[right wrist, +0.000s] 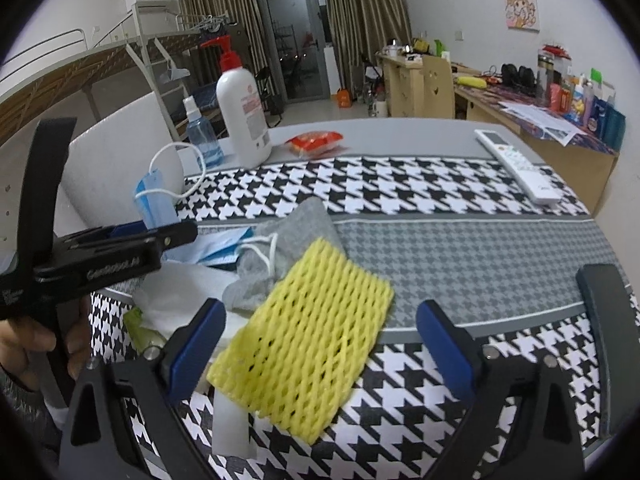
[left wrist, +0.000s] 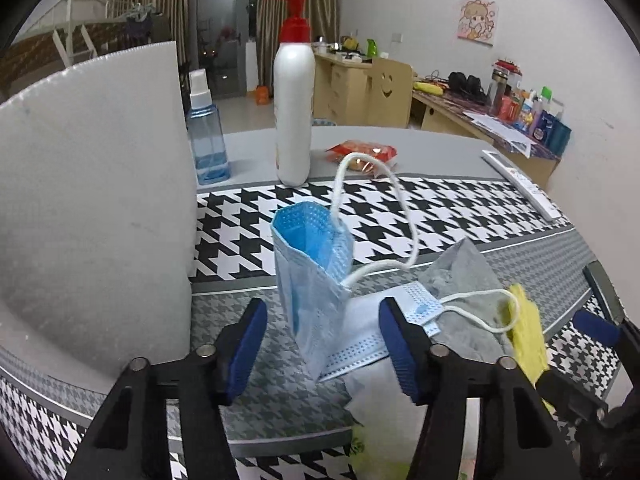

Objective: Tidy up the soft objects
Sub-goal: 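Close the left gripper on the blue mask while the right gripper closes on the yellow net, then lift the mask with the left tool while the right tool carries the net over the white foam box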

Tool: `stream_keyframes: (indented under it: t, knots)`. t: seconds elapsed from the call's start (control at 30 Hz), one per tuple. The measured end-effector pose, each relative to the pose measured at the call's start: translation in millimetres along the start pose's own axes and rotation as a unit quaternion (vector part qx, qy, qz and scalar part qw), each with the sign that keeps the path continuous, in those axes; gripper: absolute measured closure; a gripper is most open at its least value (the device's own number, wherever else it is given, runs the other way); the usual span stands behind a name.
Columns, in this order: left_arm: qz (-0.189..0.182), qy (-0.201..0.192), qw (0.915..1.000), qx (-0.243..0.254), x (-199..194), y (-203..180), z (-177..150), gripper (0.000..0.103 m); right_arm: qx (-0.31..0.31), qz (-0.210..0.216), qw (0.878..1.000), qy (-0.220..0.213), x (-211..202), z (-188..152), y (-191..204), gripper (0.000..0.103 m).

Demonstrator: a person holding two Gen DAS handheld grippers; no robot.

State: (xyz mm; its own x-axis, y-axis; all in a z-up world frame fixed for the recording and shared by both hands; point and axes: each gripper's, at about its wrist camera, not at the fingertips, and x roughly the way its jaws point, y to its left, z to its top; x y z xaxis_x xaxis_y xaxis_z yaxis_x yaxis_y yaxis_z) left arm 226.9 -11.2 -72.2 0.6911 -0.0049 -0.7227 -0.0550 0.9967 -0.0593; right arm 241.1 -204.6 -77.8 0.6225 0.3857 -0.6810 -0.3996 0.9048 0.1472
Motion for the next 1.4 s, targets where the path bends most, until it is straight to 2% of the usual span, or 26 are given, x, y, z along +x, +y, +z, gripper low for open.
stream_keyframes:
  t: [0.3, 0.43, 0.6, 0.9, 0.97, 1.03, 1.23, 1.4]
  knots:
    - [-0.011, 0.024, 0.9996, -0.012, 12, 5, -1, 0.069, 0.01, 0.008, 1.0, 0.026, 8, -4, -1, 0.024]
    - [-0.018, 0.031, 0.9992, -0.017, 17, 7, 0, 0.074, 0.012, 0.006, 0.999, 0.033, 8, -7, -2, 0.031]
    - [-0.019, 0.036, 0.999, -0.02, 20, 10, 0, 0.083, 0.011, -0.005, 0.999, 0.04, 8, -10, -3, 0.034]
    - [-0.025, 0.023, 0.9993, -0.018, 16, 10, 0, 0.091, 0.001, -0.038, 0.998, 0.058, 9, -16, -5, 0.034]
    - [-0.028, 0.017, 0.9993, -0.018, 14, 11, -1, 0.091, 0.002, -0.037, 0.998, 0.057, 8, -15, -6, 0.04]
    - [-0.03, 0.009, 0.9993, -0.019, 11, 12, -1, 0.091, 0.005, -0.029, 0.998, 0.057, 6, -15, -7, 0.058]
    - [-0.045, -0.015, 0.9988, -0.012, 1, 11, -1, 0.091, 0.004, -0.019, 0.999, 0.051, 0, -15, -6, 0.081]
    - [-0.052, -0.034, 0.998, -0.01, -10, 12, 1, 0.092, 0.013, -0.02, 0.999, 0.03, -15, -13, -9, 0.082]
